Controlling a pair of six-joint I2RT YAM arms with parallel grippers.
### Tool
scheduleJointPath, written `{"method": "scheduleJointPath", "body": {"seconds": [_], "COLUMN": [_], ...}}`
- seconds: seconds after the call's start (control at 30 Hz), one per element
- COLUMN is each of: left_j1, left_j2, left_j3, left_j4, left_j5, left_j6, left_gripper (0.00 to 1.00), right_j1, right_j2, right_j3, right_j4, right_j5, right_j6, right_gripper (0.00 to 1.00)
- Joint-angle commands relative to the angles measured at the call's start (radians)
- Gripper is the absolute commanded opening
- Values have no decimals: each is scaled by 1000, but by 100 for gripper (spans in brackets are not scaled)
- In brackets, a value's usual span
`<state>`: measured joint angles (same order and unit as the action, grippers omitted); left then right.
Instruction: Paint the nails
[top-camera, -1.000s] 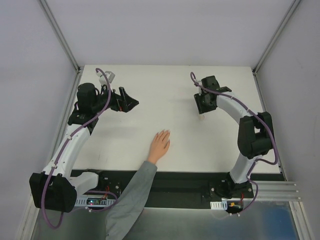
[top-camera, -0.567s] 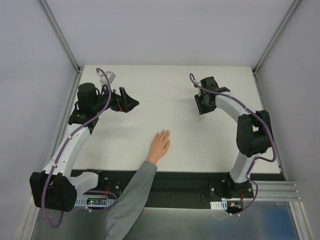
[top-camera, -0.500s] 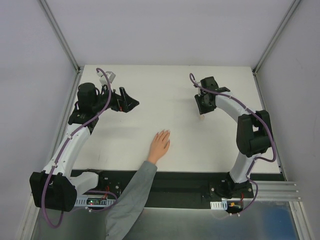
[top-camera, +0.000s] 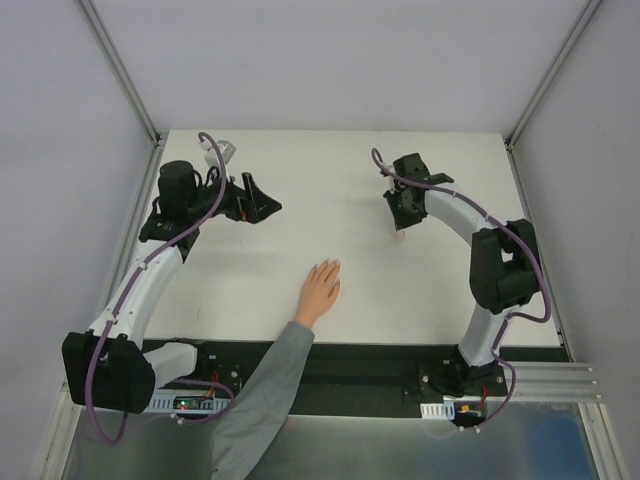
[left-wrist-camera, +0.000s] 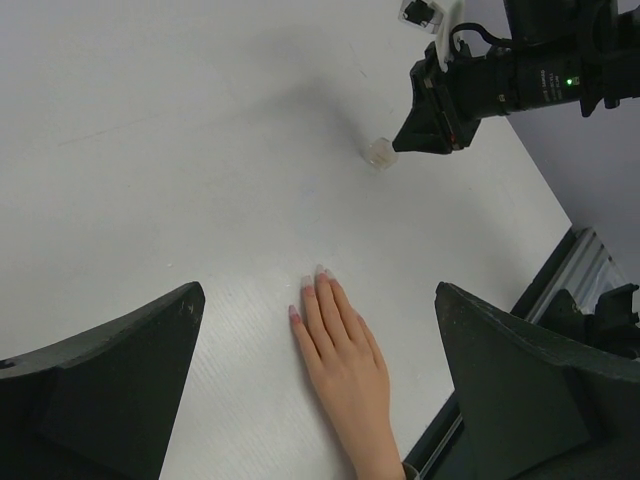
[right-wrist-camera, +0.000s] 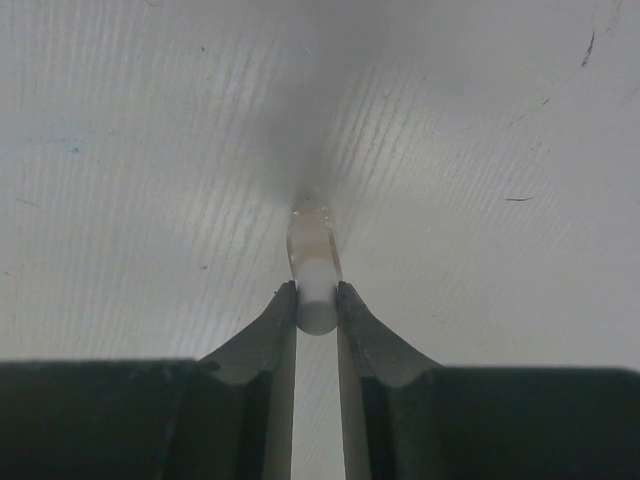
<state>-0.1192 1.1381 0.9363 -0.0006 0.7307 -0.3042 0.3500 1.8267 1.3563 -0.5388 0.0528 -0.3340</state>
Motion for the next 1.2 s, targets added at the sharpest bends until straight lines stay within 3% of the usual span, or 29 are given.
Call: {"method": "scheduleJointPath", "body": {"seconds": [0.0, 0.17, 0.33, 0.43, 0.53, 0.67, 0.87, 1.17], "left_j1": [-11, -72, -262, -333, -333, -332, -332, -332], "left_j2": [51, 120, 105, 28, -15, -5, 26, 52], "left_j3": [52, 84, 53, 6, -11, -5, -13, 2], "left_j4": [7, 14, 14, 17, 47, 48, 50, 67], "left_j5": [111, 271, 465, 365, 357, 447, 556, 585], "left_j6": [-13, 51, 232, 371, 413, 450, 471, 438], "left_gripper": [99, 99, 93, 94, 95, 92, 76, 59], "right_j1": [20, 63, 165, 237, 293, 329, 374, 409], "right_j2": [-56, -142, -282, -368, -412, -455, -465, -408], "right_j3": [58, 76, 78, 110, 170, 223, 273, 356], "right_j4": [-72, -180, -288, -347, -407, -408, -352, -325], "right_j5": [30, -31, -201, -289, -340, -468, -608, -631], "right_j6": [10, 53, 113, 115, 105, 118, 148, 158], "right_gripper": [0, 0, 0, 0, 0, 0, 0, 0]}}
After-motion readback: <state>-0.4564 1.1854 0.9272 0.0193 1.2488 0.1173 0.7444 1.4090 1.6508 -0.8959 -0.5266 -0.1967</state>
